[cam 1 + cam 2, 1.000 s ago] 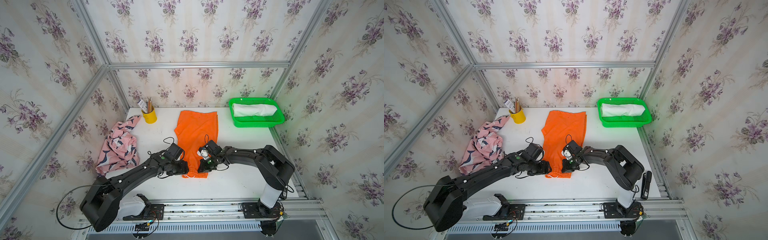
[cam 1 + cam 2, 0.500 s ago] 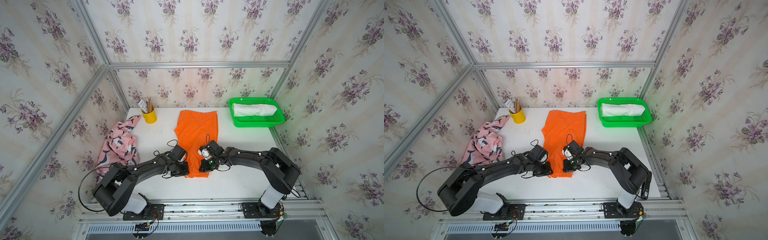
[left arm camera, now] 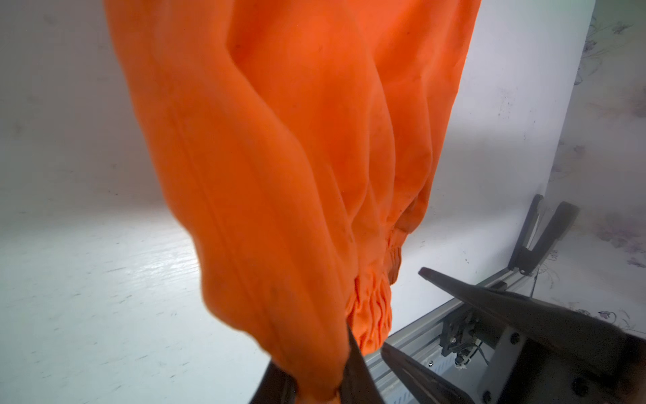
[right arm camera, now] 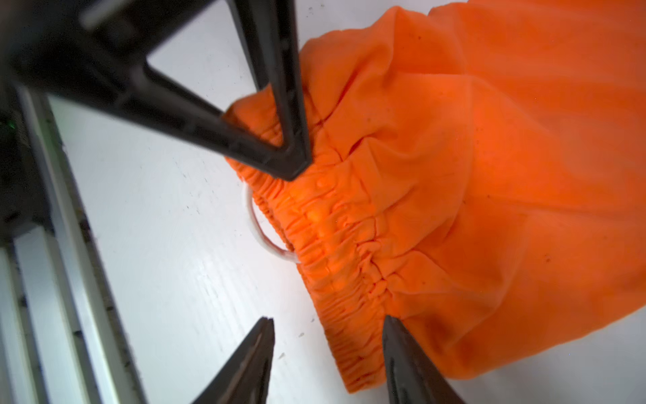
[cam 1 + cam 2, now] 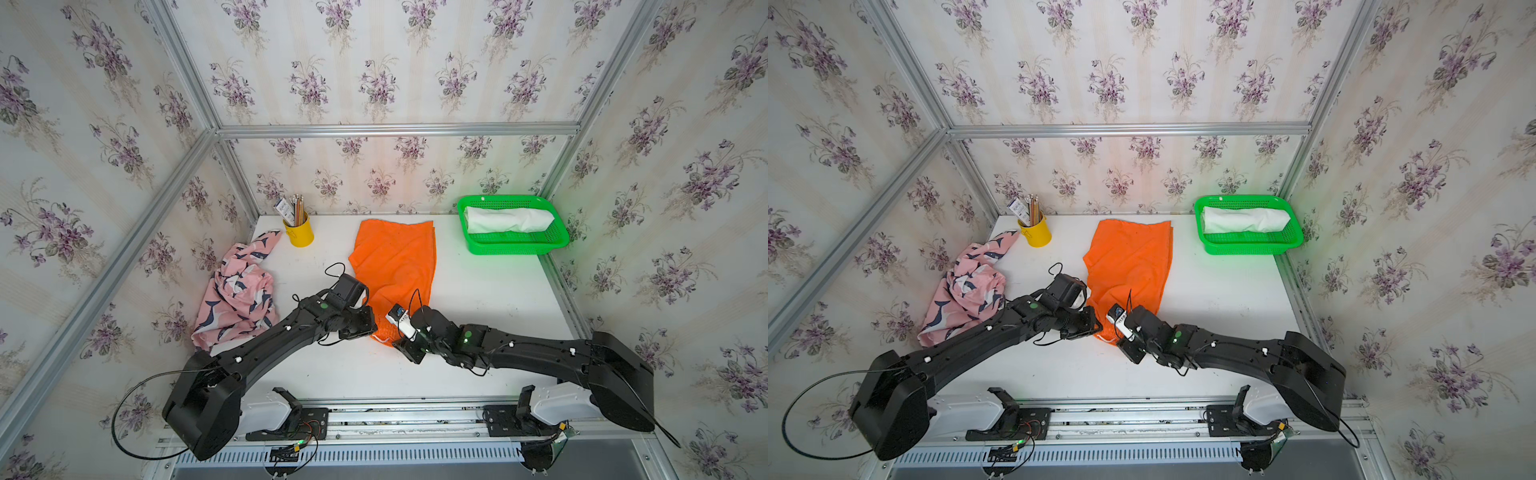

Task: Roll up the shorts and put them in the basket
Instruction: Roll the shorts at the center of the board.

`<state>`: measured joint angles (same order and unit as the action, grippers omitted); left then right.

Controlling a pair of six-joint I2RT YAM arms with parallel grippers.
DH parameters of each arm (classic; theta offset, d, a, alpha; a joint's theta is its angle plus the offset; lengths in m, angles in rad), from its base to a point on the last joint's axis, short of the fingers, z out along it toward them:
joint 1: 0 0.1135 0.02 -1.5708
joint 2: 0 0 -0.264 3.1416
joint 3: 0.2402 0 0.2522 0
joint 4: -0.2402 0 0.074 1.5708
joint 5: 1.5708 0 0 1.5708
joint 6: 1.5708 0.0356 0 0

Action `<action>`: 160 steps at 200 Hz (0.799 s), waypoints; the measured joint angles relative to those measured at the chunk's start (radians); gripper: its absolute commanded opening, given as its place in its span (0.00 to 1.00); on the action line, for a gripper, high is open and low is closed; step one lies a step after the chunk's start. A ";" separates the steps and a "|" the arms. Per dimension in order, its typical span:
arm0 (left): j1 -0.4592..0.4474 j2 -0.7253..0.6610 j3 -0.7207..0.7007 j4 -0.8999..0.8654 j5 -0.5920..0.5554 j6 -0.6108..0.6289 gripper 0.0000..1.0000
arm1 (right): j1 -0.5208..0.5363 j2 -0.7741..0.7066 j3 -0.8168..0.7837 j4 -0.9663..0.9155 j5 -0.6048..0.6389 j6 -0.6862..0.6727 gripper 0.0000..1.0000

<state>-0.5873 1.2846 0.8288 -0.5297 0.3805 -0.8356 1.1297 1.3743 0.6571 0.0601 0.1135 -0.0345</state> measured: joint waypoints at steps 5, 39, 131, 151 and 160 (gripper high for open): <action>0.003 0.000 0.003 -0.004 0.007 -0.003 0.18 | 0.018 0.000 -0.021 0.042 0.029 -0.027 0.67; 0.006 0.000 0.007 -0.011 0.045 -0.030 0.18 | 0.090 0.081 -0.086 0.311 0.154 -0.156 0.90; 0.023 -0.006 0.016 -0.031 0.047 -0.063 0.20 | 0.140 0.420 -0.114 0.938 0.425 -0.358 0.98; 0.024 -0.021 0.002 -0.028 0.071 -0.067 0.20 | 0.137 0.435 -0.160 0.996 0.503 -0.424 0.95; 0.025 -0.027 -0.006 -0.028 0.080 -0.071 0.20 | 0.137 0.428 -0.182 1.017 0.526 -0.449 0.93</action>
<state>-0.5625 1.2575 0.8227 -0.5579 0.4603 -0.9070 1.2667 1.8019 0.4755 1.0775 0.6395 -0.4839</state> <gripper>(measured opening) 0.199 0.951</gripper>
